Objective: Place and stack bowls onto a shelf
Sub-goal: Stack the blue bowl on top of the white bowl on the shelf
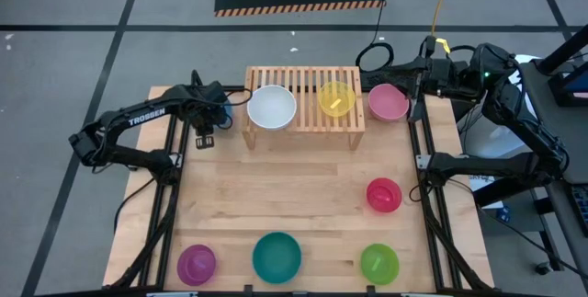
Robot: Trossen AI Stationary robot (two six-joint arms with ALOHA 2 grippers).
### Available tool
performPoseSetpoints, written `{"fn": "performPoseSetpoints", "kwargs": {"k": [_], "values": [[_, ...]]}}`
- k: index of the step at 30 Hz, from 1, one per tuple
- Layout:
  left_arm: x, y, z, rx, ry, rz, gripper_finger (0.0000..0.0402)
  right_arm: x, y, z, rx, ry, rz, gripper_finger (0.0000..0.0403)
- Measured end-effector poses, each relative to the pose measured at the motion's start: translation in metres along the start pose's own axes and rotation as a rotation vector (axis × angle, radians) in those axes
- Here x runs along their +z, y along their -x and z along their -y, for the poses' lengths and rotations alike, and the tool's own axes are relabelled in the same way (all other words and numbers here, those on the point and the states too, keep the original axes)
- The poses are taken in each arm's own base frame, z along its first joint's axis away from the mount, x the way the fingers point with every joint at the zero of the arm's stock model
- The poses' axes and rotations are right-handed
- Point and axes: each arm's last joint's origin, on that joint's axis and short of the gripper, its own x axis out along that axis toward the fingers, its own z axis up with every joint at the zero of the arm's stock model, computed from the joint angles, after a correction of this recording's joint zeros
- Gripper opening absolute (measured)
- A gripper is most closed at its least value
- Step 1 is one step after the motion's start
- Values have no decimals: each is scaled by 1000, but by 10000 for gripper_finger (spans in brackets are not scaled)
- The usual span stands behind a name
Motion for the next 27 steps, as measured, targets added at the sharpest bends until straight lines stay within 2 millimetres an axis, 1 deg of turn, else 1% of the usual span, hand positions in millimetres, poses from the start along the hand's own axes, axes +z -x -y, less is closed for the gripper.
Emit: {"fn": "performPoseSetpoints", "kwargs": {"k": [7, 12, 19, 27], "values": [[1, -5, 0, -40, 45, -23, 74, 0, 0, 0, 0, 7, 0, 67], [5, -12, -4, -16, 13, -55, 74, 0, 0, 0, 0, 8, 0, 67], [9, -13, -7, 14, -8, -15, 74, 0, 0, 0, 0, 11, 0, 67], [9, -12, -6, 14, -25, -19, 74, 0, 0, 0, -1, 26, 0, 67]]}}
